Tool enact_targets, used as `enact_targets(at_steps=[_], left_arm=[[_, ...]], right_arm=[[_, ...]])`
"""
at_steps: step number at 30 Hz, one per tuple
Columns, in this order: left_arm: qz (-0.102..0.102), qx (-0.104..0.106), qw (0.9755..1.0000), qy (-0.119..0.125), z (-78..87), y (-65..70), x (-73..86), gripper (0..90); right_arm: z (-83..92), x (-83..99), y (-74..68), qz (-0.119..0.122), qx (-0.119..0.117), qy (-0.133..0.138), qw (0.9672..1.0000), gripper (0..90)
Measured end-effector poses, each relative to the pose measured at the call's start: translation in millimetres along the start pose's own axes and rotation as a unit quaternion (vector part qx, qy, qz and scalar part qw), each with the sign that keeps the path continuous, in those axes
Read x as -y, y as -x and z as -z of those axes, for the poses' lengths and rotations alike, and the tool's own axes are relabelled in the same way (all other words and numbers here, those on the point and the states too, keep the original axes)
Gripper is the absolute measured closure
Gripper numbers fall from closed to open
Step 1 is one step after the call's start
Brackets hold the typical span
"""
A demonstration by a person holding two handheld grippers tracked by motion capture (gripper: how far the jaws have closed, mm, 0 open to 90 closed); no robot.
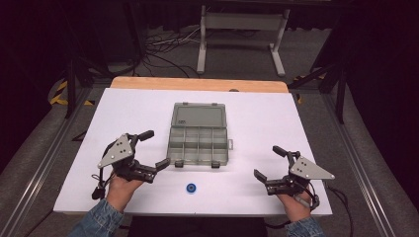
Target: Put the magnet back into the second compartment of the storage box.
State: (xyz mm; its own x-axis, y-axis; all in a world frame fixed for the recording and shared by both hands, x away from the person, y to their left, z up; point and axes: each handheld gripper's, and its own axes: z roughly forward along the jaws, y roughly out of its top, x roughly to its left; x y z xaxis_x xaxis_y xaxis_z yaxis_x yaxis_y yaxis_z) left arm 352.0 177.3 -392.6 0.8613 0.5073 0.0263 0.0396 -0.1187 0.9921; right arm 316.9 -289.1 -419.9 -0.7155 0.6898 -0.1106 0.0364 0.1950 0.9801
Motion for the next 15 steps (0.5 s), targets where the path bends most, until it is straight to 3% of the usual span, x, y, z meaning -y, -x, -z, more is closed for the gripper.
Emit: enact_targets(at_steps=[7, 9, 11, 12, 15], left_arm=[[-0.003, 0.019, 0.9997, -0.016, -10.7, 2.2, -4.4, 0.7], [-0.007, 0.034, 0.9987, -0.037, -15.2, 3.7, -6.9, 0.5], [-0.025, 0.039, 0.9970, -0.061, -18.3, 6.2, -10.8, 0.6], [-0.025, 0.039, 0.9970, -0.061, -18.3, 6.2, -10.8, 0.7], [-0.040, 0.048, 0.9933, -0.097, -23.2, 8.4, -18.8, 1.6]], right_arm=[[1.6, -1.6, 0.2, -0.005, 0.003, -0.014, 0.9999, 0.8], [2.0, -2.1, -0.3, -0.002, 0.005, -0.019, 0.9998, 0.8], [1.9, -2.5, -1.4, 0.002, 0.013, -0.028, 0.9995, 1.0], [1.9, -2.5, -1.4, 0.002, 0.013, -0.028, 0.9995, 1.0], [1.8, -3.1, -1.4, -0.003, 0.005, -0.037, 0.9993, 3.0]])
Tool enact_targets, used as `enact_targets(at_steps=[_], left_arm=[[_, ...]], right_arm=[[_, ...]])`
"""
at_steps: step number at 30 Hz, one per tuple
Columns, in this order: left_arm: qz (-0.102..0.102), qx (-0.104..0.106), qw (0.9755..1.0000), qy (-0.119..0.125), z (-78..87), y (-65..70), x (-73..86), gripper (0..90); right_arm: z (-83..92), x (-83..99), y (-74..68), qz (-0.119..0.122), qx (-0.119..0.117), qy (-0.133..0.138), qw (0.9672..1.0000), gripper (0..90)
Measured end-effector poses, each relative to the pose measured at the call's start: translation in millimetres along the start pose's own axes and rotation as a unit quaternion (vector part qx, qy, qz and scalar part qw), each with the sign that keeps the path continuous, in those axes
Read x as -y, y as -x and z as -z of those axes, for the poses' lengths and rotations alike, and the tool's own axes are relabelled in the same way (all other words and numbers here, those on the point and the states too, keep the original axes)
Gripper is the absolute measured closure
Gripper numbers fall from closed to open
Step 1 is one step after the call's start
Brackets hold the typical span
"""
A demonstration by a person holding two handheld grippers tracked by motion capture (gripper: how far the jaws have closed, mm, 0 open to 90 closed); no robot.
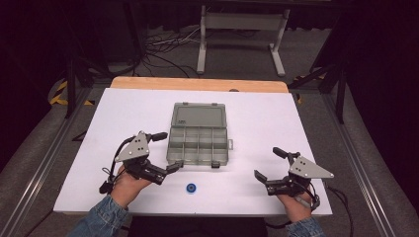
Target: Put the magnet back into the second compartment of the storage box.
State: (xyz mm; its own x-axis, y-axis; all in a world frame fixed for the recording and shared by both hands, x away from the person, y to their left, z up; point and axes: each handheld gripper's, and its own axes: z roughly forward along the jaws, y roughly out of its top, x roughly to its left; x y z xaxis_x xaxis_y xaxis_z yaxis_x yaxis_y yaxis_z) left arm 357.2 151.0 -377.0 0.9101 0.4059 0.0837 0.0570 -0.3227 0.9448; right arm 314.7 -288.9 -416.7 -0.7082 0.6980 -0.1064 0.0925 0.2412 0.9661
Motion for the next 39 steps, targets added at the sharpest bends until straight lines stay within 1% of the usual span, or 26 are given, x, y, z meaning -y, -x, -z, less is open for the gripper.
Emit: enact_targets(at_steps=[1, 2, 3, 6, 7, 8, 9, 10, 11, 12, 13, 14, 15, 16, 18, 19, 20, 21, 23, 27, 29, 31, 33, 34, 35, 39], left_arm=[[-0.009, 0.003, 0.9999, -0.014, -1.6, 0.3, -3.3, 2.4], [-0.009, 0.003, 0.9999, -0.014, -1.6, 0.3, -3.3, 3.1], [-0.014, 0.005, 0.9994, -0.031, -3.4, 0.9, -6.7, 3.1], [-0.019, 0.012, 0.9978, -0.063, -7.6, 2.5, -13.6, 3.4], [-0.022, 0.012, 0.9966, -0.078, -9.3, 2.5, -16.3, 3.3], [-0.031, 0.012, 0.9945, -0.100, -11.6, 4.2, -20.3, 3.7], [-0.042, 0.010, 0.9933, -0.108, -12.6, 6.5, -23.1, 4.8], [-0.042, 0.010, 0.9933, -0.108, -12.6, 6.5, -23.1, 5.7], [-0.050, 0.013, 0.9908, -0.125, -14.4, 9.5, -27.2, 5.8], [-0.052, 0.015, 0.9892, -0.136, -15.8, 10.7, -29.3, 6.1], [-0.052, 0.015, 0.9892, -0.136, -15.8, 10.7, -29.3, 6.1], [-0.053, 0.017, 0.9875, -0.148, -17.2, 11.3, -31.2, 6.1], [-0.054, 0.020, 0.9847, -0.164, -19.9, 12.3, -33.8, 6.1], [-0.054, 0.020, 0.9847, -0.164, -19.9, 12.3, -33.8, 6.1], [-0.052, 0.022, 0.9801, -0.190, -23.7, 11.9, -35.6, 5.9], [-0.052, 0.022, 0.9801, -0.190, -23.7, 11.9, -35.6, 6.0], [-0.049, 0.027, 0.9775, -0.203, -26.2, 11.4, -35.4, 6.1], [-0.049, 0.027, 0.9775, -0.203, -26.2, 11.4, -35.4, 6.4], [-0.047, 0.031, 0.9749, -0.215, -28.5, 11.2, -34.5, 6.6], [-0.048, 0.038, 0.9680, -0.243, -32.0, 10.0, -33.3, 7.3], [-0.046, 0.040, 0.9652, -0.254, -32.5, 9.6, -33.9, 7.3], [-0.045, 0.043, 0.9636, -0.260, -33.2, 9.2, -34.5, 7.3], [-0.044, 0.051, 0.9599, -0.272, -34.0, 8.7, -35.2, 7.3], [-0.043, 0.060, 0.9585, -0.275, -34.9, 8.2, -35.3, 7.3], [-0.040, 0.066, 0.9578, -0.277, -35.5, 7.8, -35.5, 7.3], [-0.036, 0.070, 0.9567, -0.280, -36.9, 7.2, -36.3, 7.3]], right_arm=[[0.0, -0.2, -0.6, -0.003, -0.002, -0.002, 1.0000, 3.4], [0.0, -0.2, -0.6, -0.003, -0.002, -0.002, 1.0000, 3.4], [0.0, -0.7, -1.0, -0.002, -0.003, -0.005, 1.0000, 3.5], [-0.2, -1.6, -1.7, 0.001, -0.007, -0.006, 1.0000, 4.1], [-0.2, -1.7, -1.8, 0.001, -0.009, -0.006, 0.9999, 4.2], [-0.3, -1.8, -1.7, -0.001, -0.010, -0.006, 0.9999, 4.3], [-0.1, -1.8, -1.5, -0.002, -0.010, -0.007, 0.9999, 4.4], [0.0, -1.6, -1.0, -0.003, -0.012, -0.006, 0.9999, 4.4], [0.1, -1.6, -0.9, -0.006, -0.014, -0.007, 0.9999, 4.5], [0.2, -1.5, -0.7, -0.006, -0.015, -0.008, 0.9998, 4.5], [0.3, -1.5, -0.5, -0.007, -0.015, -0.008, 0.9998, 4.5], [0.2, -1.3, -0.4, -0.008, -0.015, -0.008, 0.9998, 4.5], [0.2, -1.3, -0.4, -0.008, -0.016, -0.008, 0.9998, 4.5], [0.2, -1.3, -0.4, -0.008, -0.016, -0.008, 0.9998, 4.5], [-0.2, -1.5, -0.7, -0.008, -0.019, -0.008, 0.9998, 4.5], [-0.2, -1.5, -0.8, -0.009, -0.021, -0.009, 0.9997, 4.5], [-0.2, -1.5, -0.8, -0.010, -0.021, -0.012, 0.9997, 4.5], [-0.2, -1.5, -0.8, -0.010, -0.021, -0.012, 0.9997, 4.5], [-0.3, -1.3, -0.6, -0.010, -0.021, -0.013, 0.9996, 4.5], [-1.0, -0.7, -0.6, -0.014, -0.024, -0.013, 0.9995, 4.5], [-1.4, -0.6, -0.9, -0.014, -0.025, -0.013, 0.9995, 4.5], [-1.8, -0.3, -0.7, -0.014, -0.025, -0.015, 0.9995, 4.5], [-2.2, -0.1, -0.7, -0.015, -0.025, -0.015, 0.9994, 4.5], [-2.4, 0.0, -0.8, -0.016, -0.026, -0.015, 0.9994, 4.5], [-2.7, 0.1, -0.7, -0.016, -0.027, -0.015, 0.9994, 4.5], [-3.3, 0.3, -0.7, -0.017, -0.033, -0.015, 0.9992, 4.5]])
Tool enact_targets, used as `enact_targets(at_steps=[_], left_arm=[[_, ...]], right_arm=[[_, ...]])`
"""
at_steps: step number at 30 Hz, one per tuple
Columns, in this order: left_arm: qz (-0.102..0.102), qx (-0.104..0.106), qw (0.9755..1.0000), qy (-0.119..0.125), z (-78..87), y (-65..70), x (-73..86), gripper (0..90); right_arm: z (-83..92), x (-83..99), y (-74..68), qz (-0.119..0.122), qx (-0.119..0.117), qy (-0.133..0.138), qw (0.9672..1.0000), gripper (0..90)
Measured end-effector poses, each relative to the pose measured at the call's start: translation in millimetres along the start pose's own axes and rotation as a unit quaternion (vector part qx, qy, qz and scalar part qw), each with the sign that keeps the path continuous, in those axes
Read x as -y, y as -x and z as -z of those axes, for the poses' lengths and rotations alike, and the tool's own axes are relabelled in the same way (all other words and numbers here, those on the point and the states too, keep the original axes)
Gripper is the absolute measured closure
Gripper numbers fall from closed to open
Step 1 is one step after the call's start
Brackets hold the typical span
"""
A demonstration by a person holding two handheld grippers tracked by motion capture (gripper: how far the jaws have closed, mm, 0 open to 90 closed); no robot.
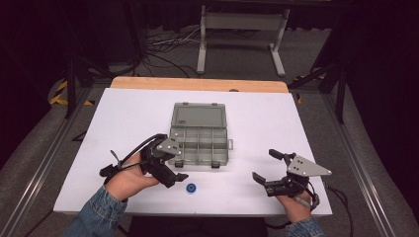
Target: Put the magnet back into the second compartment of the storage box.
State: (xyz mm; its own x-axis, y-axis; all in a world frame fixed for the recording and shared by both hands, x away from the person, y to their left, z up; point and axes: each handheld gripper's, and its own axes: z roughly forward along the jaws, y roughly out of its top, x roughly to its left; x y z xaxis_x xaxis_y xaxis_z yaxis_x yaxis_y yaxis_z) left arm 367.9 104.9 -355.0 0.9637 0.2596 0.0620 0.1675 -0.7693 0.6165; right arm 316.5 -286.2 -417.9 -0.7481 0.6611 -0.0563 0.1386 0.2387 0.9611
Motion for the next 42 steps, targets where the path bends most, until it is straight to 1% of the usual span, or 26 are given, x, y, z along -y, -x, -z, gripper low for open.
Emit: enact_targets(at_steps=[4, 7, 10, 12, 14, 18, 19, 22, 24, 26, 30, 33, 42], left_arm=[[0.003, 0.006, 1.0000, -0.005, -1.9, 0.0, -0.7, 7.9], [0.007, 0.020, 0.9998, -0.001, -3.3, 0.2, -0.7, 8.8], [0.006, 0.021, 0.9998, -0.001, -5.1, 0.6, -0.7, 10.3], [0.001, 0.012, 0.9999, -0.005, -8.2, 2.0, -0.9, 11.3], [0.002, 0.016, 0.9999, -0.005, -10.5, 3.0, -0.6, 13.2], [-0.008, 0.020, 0.9997, -0.014, -16.9, 4.6, -0.4, 14.1], [-0.008, 0.024, 0.9995, -0.020, -20.6, 5.3, 0.1, 14.3], [-0.007, 0.033, 0.9991, -0.027, -27.5, 6.7, 0.7, 14.3], [-0.010, 0.035, 0.9989, -0.029, -29.8, 6.8, 0.6, 14.3], [-0.012, 0.043, 0.9984, -0.036, -36.6, 8.1, 0.8, 14.3], [-0.013, 0.047, 0.9978, -0.044, -44.7, 10.1, 1.3, 14.3], [-0.021, 0.050, 0.9972, -0.051, -50.4, 11.9, 1.4, 14.0], [-0.018, 0.061, 0.9956, -0.070, -63.9, 14.1, 4.2, 13.9]], right_arm=[[-0.2, 0.0, 0.0, 0.000, -0.003, 0.000, 1.0000, 4.5], [0.2, 0.1, 0.2, -0.001, -0.004, 0.001, 1.0000, 4.5], [0.4, 0.0, 0.4, -0.002, -0.004, 0.001, 1.0000, 4.5], [0.7, -0.1, 0.3, -0.001, -0.004, 0.002, 1.0000, 4.5], [0.9, -0.1, 0.2, -0.002, -0.004, 0.002, 1.0000, 4.5], [1.2, -0.2, 0.0, -0.003, -0.004, 0.003, 1.0000, 4.5], [1.2, -0.2, 0.0, -0.003, -0.004, 0.003, 1.0000, 4.5], [1.0, -0.1, 0.3, -0.003, -0.005, 0.003, 1.0000, 4.5], [1.1, -0.1, 0.5, -0.003, -0.005, 0.003, 1.0000, 4.5], [1.3, -0.2, 0.6, -0.003, -0.005, 0.003, 1.0000, 4.5], [2.0, -0.2, 0.7, -0.003, -0.004, 0.001, 1.0000, 4.5], [2.5, -0.1, 0.9, -0.002, -0.005, 0.001, 1.0000, 4.5], [2.1, -0.1, 0.9, -0.002, -0.006, 0.000, 1.0000, 4.5]])
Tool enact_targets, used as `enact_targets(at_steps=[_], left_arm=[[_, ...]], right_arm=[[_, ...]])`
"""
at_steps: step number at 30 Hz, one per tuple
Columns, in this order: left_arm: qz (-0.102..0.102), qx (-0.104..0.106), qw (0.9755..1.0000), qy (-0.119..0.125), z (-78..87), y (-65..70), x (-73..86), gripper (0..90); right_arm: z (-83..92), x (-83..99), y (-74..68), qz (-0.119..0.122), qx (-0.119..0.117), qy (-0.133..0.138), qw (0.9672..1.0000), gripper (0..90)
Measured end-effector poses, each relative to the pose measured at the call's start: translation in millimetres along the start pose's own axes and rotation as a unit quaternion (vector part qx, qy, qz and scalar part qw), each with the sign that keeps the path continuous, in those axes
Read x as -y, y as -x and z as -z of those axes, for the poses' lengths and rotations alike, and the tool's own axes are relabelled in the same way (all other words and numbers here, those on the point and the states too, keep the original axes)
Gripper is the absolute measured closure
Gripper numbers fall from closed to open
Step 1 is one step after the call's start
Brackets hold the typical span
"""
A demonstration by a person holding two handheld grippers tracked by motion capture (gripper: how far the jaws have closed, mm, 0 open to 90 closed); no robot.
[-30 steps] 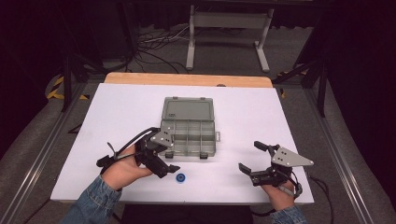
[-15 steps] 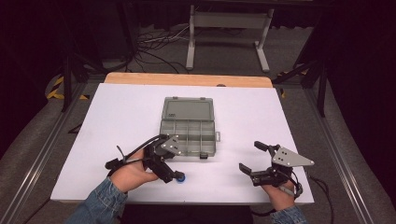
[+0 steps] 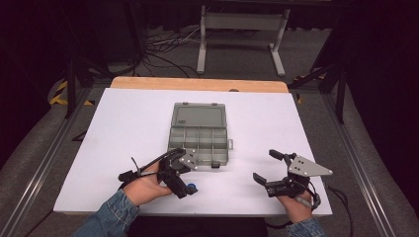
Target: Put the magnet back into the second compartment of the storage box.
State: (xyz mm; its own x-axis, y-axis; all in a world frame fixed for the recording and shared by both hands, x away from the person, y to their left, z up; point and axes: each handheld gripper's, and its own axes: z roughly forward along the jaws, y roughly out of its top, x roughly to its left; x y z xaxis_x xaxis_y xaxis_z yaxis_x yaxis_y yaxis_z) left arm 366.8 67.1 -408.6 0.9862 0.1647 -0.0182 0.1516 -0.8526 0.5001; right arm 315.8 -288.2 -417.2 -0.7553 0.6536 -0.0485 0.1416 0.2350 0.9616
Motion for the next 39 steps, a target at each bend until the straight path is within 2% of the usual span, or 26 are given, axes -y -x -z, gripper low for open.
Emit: enact_targets(at_steps=[15, 23, 28, 33, 39], left_arm=[[-0.003, 0.020, 0.9990, -0.039, -18.6, 1.2, 2.2, 13.3], [-0.001, 0.023, 0.9982, -0.055, -24.5, 1.5, 5.3, 13.3], [-0.003, 0.023, 0.9981, -0.058, -26.0, 1.9, 5.3, 13.5], [-0.002, 0.022, 0.9981, -0.058, -26.4, 1.8, 5.4, 20.2], [-0.007, 0.020, 0.9981, -0.059, -26.1, 3.1, 5.1, 34.5]], right_arm=[[-0.3, 0.4, 0.1, -0.003, -0.004, 0.002, 1.0000, 4.5], [-0.7, 0.5, -0.1, -0.003, -0.006, 0.001, 1.0000, 4.5], [-0.7, 0.6, 0.1, -0.003, -0.008, 0.000, 1.0000, 4.5], [-0.6, 0.5, 0.3, -0.004, -0.008, 0.000, 1.0000, 4.5], [-1.1, 0.8, 0.6, -0.006, -0.012, -0.001, 0.9999, 4.5]])
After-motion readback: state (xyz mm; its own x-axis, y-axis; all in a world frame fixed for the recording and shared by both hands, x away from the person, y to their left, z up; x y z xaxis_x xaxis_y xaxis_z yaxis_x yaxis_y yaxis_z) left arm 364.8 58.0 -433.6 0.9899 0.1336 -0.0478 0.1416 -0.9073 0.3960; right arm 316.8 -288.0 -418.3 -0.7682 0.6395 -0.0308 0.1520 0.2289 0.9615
